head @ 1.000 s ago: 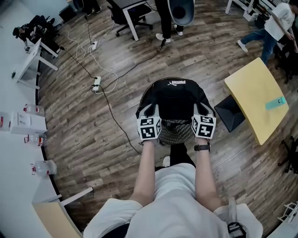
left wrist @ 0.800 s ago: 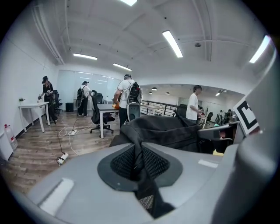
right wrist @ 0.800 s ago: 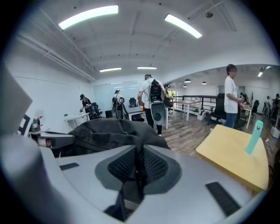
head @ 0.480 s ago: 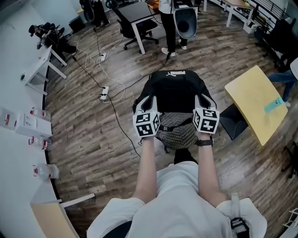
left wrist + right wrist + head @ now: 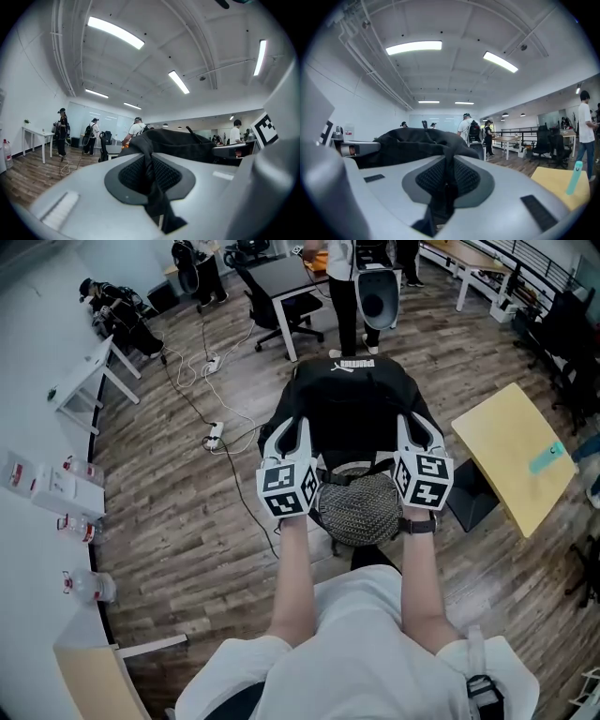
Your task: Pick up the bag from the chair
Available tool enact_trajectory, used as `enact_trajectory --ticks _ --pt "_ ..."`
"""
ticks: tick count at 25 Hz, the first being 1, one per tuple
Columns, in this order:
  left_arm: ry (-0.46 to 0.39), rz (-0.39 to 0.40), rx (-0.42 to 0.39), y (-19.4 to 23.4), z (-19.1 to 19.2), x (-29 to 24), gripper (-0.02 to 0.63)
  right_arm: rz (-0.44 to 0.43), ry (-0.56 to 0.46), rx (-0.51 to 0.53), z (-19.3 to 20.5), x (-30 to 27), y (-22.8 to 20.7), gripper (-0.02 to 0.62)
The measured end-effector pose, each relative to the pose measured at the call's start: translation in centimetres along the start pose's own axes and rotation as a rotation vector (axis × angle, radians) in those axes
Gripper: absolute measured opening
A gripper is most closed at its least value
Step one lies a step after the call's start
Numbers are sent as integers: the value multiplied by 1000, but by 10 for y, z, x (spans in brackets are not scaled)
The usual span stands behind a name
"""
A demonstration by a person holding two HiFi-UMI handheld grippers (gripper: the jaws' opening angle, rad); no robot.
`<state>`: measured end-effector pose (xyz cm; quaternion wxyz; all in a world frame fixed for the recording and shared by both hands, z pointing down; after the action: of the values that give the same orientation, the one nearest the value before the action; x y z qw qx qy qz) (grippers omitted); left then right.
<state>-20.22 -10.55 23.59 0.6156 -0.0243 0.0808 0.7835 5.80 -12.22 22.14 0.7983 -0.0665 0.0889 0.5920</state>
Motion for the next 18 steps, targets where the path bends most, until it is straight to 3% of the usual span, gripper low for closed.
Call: enact_trajectory --ticks 9,18 --pt "-75 -5 -49 -9 -22 18 48 15 -69 44 -21 21 4 61" --pt "-94 -3 -33 -19 -21 22 48 27 -87 81 -28 34 0 61"
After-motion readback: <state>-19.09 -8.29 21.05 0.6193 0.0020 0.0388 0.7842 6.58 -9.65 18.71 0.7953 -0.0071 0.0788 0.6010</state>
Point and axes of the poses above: the fingertips, and each gripper's own axes: x backward along the fingers, y to its left, z out of its underside, the point moved 9 cm from there along x, backward along the fingers, and after that the axes turned 6 degrees about y, right-handed, at the moved point
